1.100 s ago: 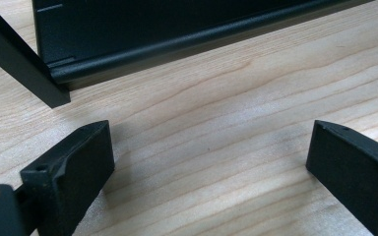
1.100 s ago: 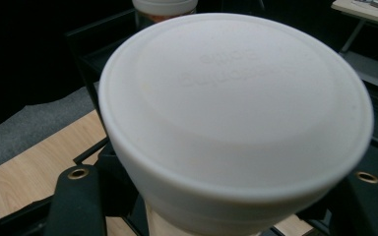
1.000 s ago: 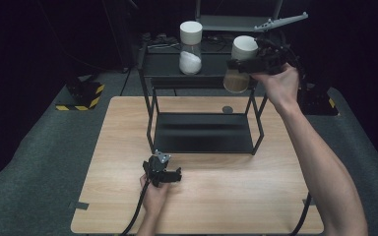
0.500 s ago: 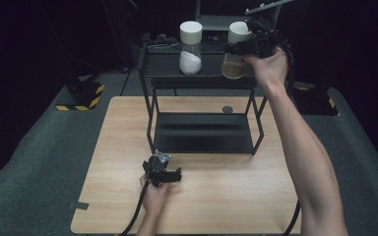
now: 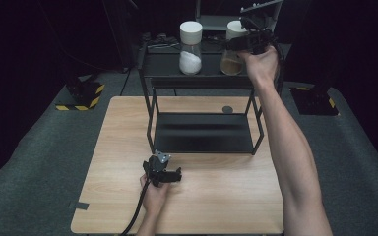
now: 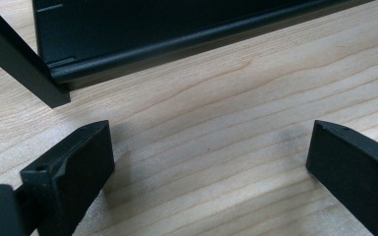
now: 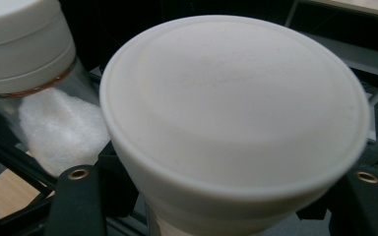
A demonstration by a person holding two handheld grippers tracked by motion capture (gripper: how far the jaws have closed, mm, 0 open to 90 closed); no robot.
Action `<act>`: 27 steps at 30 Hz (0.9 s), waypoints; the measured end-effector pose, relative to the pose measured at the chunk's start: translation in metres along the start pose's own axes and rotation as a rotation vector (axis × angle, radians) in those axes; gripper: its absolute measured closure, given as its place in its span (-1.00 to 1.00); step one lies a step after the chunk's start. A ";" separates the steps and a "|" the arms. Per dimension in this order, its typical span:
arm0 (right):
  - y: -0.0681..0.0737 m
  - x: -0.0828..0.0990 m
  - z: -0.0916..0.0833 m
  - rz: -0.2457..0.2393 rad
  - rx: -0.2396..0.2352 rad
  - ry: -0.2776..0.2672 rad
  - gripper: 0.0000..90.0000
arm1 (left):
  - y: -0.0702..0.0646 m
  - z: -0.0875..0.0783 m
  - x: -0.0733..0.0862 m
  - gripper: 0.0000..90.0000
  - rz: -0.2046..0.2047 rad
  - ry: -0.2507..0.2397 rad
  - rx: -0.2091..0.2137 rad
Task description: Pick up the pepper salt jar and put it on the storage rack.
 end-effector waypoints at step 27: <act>-0.004 0.001 0.012 0.006 0.007 0.012 -0.25 | 0.000 0.000 0.000 -0.91 0.000 0.000 0.000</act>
Point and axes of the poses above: each handheld gripper's, and its own axes: z roughly forward along the jaws, x roughly out of its underside, y roughly to its left, the point moved 1 cm from there along z, roughly forward along the jaws, and after that the axes turned 13 degrees about -y, right-handed, at the moved point
